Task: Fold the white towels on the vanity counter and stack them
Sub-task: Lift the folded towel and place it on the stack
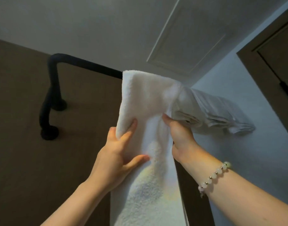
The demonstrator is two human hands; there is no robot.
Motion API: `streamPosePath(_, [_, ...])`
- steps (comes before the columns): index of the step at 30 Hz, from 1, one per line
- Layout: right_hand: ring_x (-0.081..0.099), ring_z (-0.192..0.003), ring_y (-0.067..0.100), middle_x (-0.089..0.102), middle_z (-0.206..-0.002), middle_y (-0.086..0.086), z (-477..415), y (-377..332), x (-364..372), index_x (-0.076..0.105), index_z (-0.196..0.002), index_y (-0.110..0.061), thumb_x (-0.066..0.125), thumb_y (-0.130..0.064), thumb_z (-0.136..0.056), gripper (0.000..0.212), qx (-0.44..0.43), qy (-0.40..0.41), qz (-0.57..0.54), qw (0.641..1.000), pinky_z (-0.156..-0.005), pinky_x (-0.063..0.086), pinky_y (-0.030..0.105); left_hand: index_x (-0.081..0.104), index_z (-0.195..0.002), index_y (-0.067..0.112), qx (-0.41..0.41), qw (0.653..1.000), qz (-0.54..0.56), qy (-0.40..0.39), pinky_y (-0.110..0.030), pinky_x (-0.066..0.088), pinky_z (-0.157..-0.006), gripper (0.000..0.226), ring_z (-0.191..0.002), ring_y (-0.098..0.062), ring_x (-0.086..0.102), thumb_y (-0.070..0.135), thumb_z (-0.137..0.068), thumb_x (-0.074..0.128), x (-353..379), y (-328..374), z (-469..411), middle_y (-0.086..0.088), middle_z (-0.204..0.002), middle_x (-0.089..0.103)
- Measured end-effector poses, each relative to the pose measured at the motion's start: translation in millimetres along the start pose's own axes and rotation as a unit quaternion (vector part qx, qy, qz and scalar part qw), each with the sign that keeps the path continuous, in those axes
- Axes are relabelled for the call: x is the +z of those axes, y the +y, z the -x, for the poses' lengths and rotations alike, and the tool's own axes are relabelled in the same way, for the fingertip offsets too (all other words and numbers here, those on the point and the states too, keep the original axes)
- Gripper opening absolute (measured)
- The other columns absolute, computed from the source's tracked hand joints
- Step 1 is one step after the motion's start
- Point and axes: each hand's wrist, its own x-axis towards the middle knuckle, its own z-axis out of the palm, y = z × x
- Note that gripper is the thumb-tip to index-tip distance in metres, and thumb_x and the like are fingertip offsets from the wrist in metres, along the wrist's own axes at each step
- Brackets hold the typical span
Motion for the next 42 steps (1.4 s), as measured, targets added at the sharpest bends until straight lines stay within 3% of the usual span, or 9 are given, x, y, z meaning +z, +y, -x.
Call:
streamPosePath(5, [0.058, -0.109, 0.028, 0.062, -0.115, 0.01, -42.7, -19.5, 13.9, 0.059, -0.119, -0.003, 0.064, -0.035, -0.085, 0.048, -0.002, -0.017, 0.072, 0.997, -0.095, 0.046, 0.036, -0.009, -0.136, 0.056, -0.023, 0.993, -0.113, -0.004, -0.025, 0.044, -0.073, 0.103, -0.097, -0.023, 0.057, 0.081, -0.058, 0.055, -0.7, 0.1, -44.9, 0.014, -0.111, 0.023])
streamPosePath(12, [0.058, -0.072, 0.026, 0.056, -0.072, 0.008, -76.8, -73.6, 43.9, 0.057, -0.076, -0.005, 0.052, -0.011, -0.082, 0.01, -0.068, -0.093, 0.076, 0.99, -0.07, 0.047, 0.032, -0.004, -0.148, 0.038, -0.092, 0.977, -0.191, 0.003, -0.041, 0.044, -0.092, 0.102, -0.121, -0.032, 0.047, 0.057, -0.074, 0.064, -8.5, -1.3, -112.6, -0.007, -0.145, 0.022])
streamPosePath(16, [0.061, -0.089, 0.021, 0.062, -0.098, 0.008, -104.0, -82.8, 52.1, 0.063, -0.104, -0.005, 0.059, -0.017, -0.08, 0.027, -0.189, 0.015, 0.187, 0.964, -0.066, 0.047, 0.022, -0.005, -0.148, 0.035, -0.083, 0.971, -0.223, -0.008, -0.04, 0.039, -0.099, 0.102, -0.129, -0.031, 0.039, 0.062, -0.075, 0.06, -7.8, -13.3, -153.4, -0.008, -0.149, 0.02])
streamPosePath(22, [0.055, -0.095, 0.021, 0.059, -0.103, 0.004, -129.9, -80.7, 53.1, 0.054, -0.095, -0.018, 0.057, -0.017, -0.09, 0.005, -0.417, 0.093, 0.291, 0.856, -0.071, 0.033, 0.02, -0.001, -0.149, 0.024, -0.034, 0.97, -0.24, -0.004, -0.04, 0.037, -0.1, 0.102, -0.133, -0.03, 0.035, 0.064, -0.076, 0.058, 0.8, -27.4, -192.6, -0.012, -0.151, 0.022])
streamPosePath(26, [0.049, -0.119, 0.029, 0.039, -0.138, 0.013, -147.6, -76.7, 67.9, 0.06, -0.119, -0.009, 0.052, -0.01, -0.091, 0.029, -0.449, 0.051, 0.405, 0.795, -0.093, 0.037, 0.021, -0.001, -0.15, 0.022, -0.047, 0.964, -0.261, -0.001, -0.039, 0.038, -0.097, 0.105, -0.132, -0.032, 0.037, 0.066, -0.075, 0.057, -3.6, -39.8, -206.1, -0.015, -0.149, 0.028])
streamPosePath(30, [0.036, -0.127, 0.028, 0.029, -0.145, 0.008, -151.4, -65.1, 75.0, 0.058, -0.122, -0.011, 0.047, -0.016, -0.09, 0.034, -0.523, 0.065, 0.568, 0.632, -0.101, 0.031, 0.04, 0.0, -0.15, 0.016, -0.037, 0.961, -0.273, 0.01, -0.033, 0.035, -0.097, 0.105, -0.133, -0.029, 0.035, 0.062, -0.077, 0.06, -0.6, -42.5, -210.9, -0.013, -0.149, 0.03])
streamPosePath(32, [0.036, -0.128, 0.026, 0.036, -0.142, 0.005, -156.1, -61.8, 77.2, 0.053, -0.127, -0.017, 0.044, -0.016, -0.09, 0.038, -0.538, 0.045, 0.599, 0.591, -0.1, 0.029, 0.042, 0.001, -0.15, 0.015, -0.039, 0.959, -0.28, 0.011, -0.033, 0.034, -0.099, 0.105, -0.133, -0.028, 0.036, 0.061, -0.077, 0.061, -0.1, -40.2, -214.6, -0.013, -0.148, 0.032])
streamPosePath(38, [0.045, -0.123, 0.032, 0.049, -0.134, 0.016, -172.0, -70.5, 87.4, 0.049, -0.13, -0.005, 0.03, -0.016, -0.1, 0.037, -0.448, -0.091, 0.578, 0.676, -0.091, 0.037, 0.03, 0.032, -0.14, 0.027, -0.019, 0.888, -0.458, 0.028, -0.038, 0.035, -0.092, 0.088, -0.121, -0.032, 0.039, 0.077, -0.07, 0.051, -7.8, -38.1, -220.6, -0.012, -0.131, 0.036])
streamPosePath(42, [0.045, -0.123, 0.028, 0.047, -0.138, 0.014, -186.2, -67.2, 95.1, 0.047, -0.13, -0.012, 0.018, -0.034, -0.1, 0.047, -0.471, -0.135, 0.57, 0.66, -0.094, 0.035, 0.029, 0.04, -0.137, 0.027, 0.033, 0.828, -0.56, 0.006, -0.042, 0.02, -0.104, 0.083, -0.134, -0.024, 0.021, 0.08, -0.073, 0.036, -15.0, -39.2, -232.1, -0.004, -0.145, 0.028])
